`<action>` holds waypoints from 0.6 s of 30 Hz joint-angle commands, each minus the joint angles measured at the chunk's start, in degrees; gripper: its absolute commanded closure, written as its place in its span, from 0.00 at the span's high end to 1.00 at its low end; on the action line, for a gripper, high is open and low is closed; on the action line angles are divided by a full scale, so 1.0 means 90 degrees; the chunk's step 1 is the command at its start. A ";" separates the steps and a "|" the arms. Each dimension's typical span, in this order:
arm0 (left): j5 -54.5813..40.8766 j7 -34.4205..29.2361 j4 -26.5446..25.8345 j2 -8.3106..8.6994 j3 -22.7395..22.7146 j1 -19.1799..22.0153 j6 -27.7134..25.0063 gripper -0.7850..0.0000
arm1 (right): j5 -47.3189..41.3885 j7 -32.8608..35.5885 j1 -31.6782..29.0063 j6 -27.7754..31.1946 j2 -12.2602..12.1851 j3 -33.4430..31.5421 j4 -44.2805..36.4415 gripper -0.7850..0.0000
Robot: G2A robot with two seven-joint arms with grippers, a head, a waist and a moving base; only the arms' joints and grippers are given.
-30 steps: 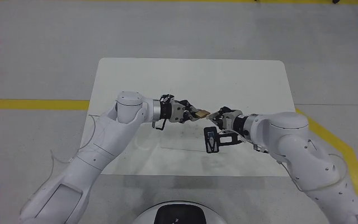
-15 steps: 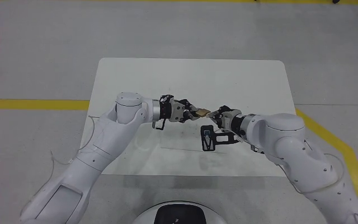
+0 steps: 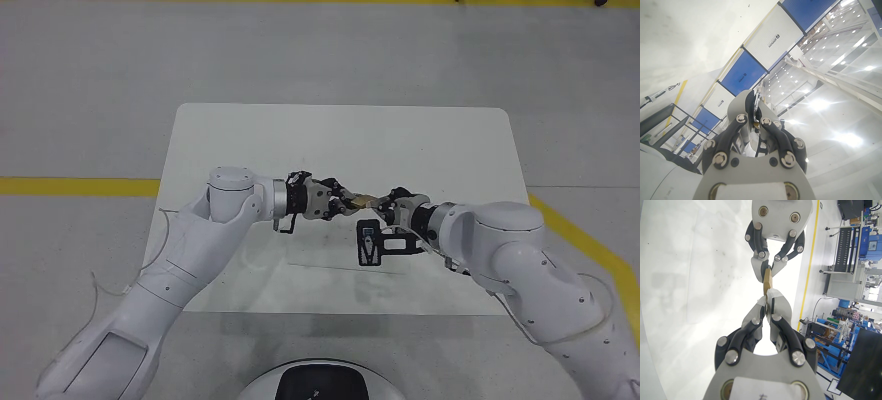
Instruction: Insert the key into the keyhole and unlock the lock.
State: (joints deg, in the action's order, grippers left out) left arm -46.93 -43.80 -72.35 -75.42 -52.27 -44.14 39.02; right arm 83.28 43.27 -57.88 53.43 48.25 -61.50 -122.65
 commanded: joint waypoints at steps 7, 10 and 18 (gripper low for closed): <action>-0.0021 -0.0018 0.0016 0.0012 -0.0030 -0.0023 -0.0020 0.00 | -0.0086 0.0044 -0.0049 -0.0056 -0.0002 -0.0094 -0.0047 0.27; -0.0025 -0.0031 0.0042 0.0014 -0.0037 -0.0021 -0.0038 0.00 | -0.0146 0.0012 -0.0083 -0.0080 -0.0008 -0.0163 -0.0065 0.27; -0.0039 0.0030 0.0201 0.0005 -0.0113 -0.0014 -0.0499 0.00 | -0.0518 -0.0441 -0.0227 -0.0183 -0.0051 -0.0641 -0.0109 0.27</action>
State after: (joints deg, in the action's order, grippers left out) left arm -47.58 -43.70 -70.87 -75.37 -53.16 -44.25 35.82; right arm 79.53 40.53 -59.69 52.09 47.85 -66.33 -123.59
